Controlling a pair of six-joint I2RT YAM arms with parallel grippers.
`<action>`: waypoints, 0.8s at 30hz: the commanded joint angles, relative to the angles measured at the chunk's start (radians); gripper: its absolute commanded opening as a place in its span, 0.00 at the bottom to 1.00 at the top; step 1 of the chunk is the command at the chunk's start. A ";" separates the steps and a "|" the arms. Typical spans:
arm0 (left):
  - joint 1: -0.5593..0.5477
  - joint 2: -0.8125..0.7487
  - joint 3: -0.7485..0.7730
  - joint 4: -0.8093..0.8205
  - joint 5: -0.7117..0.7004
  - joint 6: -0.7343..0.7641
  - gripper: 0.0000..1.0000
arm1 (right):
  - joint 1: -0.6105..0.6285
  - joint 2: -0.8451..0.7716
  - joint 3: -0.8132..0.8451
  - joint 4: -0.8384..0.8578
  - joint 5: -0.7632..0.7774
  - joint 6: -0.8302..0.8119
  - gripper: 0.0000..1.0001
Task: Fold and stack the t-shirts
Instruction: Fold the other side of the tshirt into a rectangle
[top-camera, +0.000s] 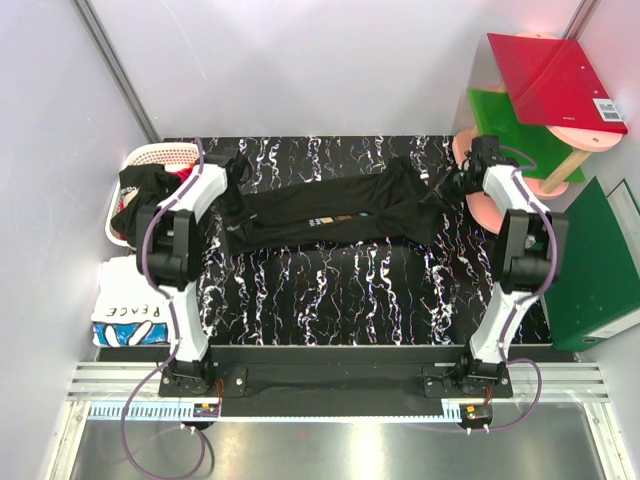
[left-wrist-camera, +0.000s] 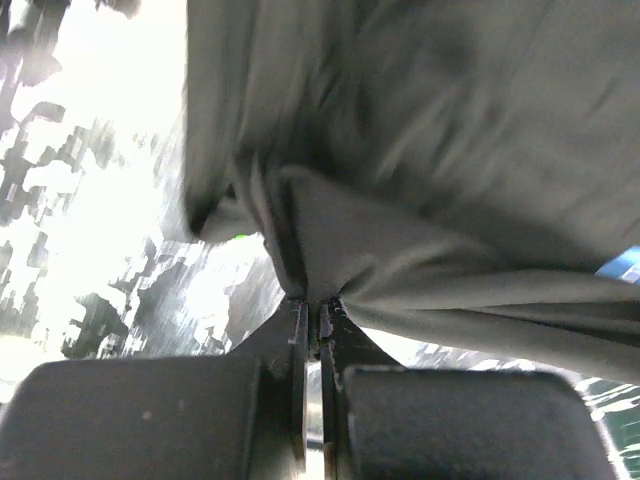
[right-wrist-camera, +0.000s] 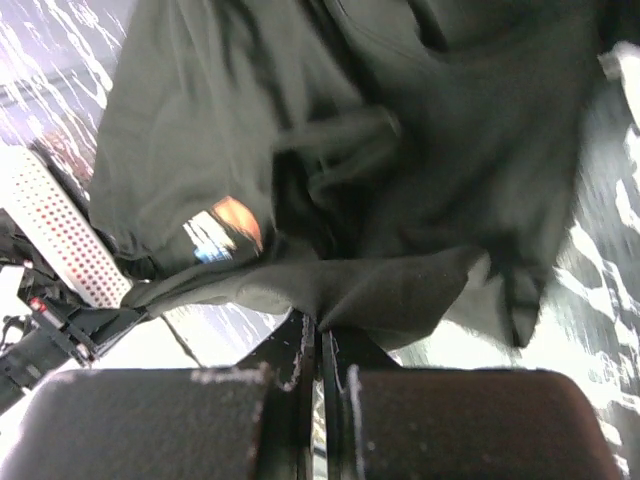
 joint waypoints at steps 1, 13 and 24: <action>0.033 0.078 0.138 -0.005 0.085 0.055 0.00 | 0.019 0.105 0.171 0.029 -0.029 -0.011 0.00; 0.101 0.190 0.187 -0.044 0.110 0.116 0.99 | 0.060 0.364 0.487 0.001 -0.129 0.017 0.00; 0.099 0.125 0.156 -0.038 0.106 0.126 0.99 | 0.114 0.470 0.714 -0.025 0.041 -0.063 0.40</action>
